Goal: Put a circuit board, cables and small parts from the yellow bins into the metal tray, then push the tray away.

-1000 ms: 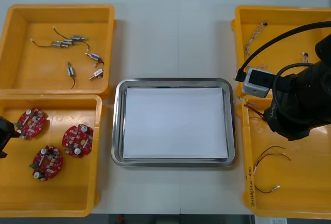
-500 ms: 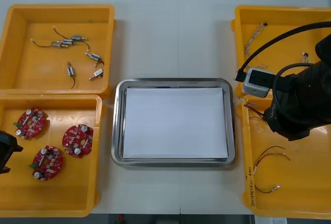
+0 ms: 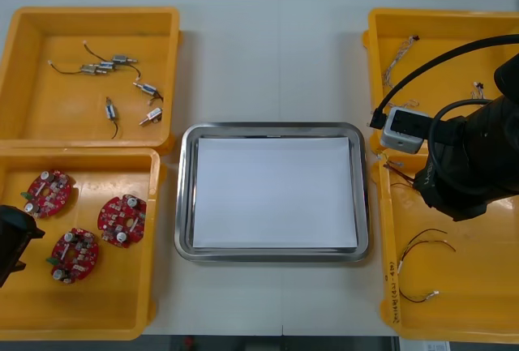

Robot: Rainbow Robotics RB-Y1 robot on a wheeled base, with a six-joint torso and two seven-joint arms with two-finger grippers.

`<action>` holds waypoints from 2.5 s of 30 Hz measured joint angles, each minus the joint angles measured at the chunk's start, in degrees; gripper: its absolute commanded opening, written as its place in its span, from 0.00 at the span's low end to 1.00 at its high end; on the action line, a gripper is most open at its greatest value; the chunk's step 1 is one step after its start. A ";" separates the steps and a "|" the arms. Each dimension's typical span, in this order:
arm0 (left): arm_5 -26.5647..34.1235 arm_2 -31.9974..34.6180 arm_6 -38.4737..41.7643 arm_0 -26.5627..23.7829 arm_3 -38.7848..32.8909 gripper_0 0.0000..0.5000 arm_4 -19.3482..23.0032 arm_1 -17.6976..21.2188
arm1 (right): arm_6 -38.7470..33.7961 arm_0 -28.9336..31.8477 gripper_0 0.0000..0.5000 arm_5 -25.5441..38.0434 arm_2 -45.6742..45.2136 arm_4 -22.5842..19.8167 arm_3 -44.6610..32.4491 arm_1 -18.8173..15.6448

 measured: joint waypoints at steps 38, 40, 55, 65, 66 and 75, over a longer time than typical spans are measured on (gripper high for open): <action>-9.01 -6.77 -0.02 1.79 6.08 1.00 -4.65 -0.02 | 0.00 -0.02 0.00 0.54 0.00 0.17 0.00 0.00; -9.05 -7.12 -0.02 1.79 6.10 1.00 -4.81 -0.02 | 0.00 -0.02 0.00 0.73 0.00 0.17 0.00 0.00; -9.87 -7.98 -0.03 1.79 6.41 1.00 -6.06 -0.02 | 0.00 -0.02 0.00 1.01 0.00 0.17 0.00 0.00; -10.60 -8.93 -0.03 1.79 6.75 0.00 -6.65 -0.02 | 0.00 -0.02 0.00 1.01 0.00 0.16 -0.01 0.00; -10.60 -8.93 -0.03 1.79 6.75 0.00 -6.66 -0.02 | 0.00 -0.02 0.00 1.01 0.00 0.16 -0.01 0.00; -10.64 -8.93 -0.04 1.79 6.75 0.00 -6.67 -0.02 | 0.00 -0.02 0.00 1.01 0.00 0.15 -0.01 0.00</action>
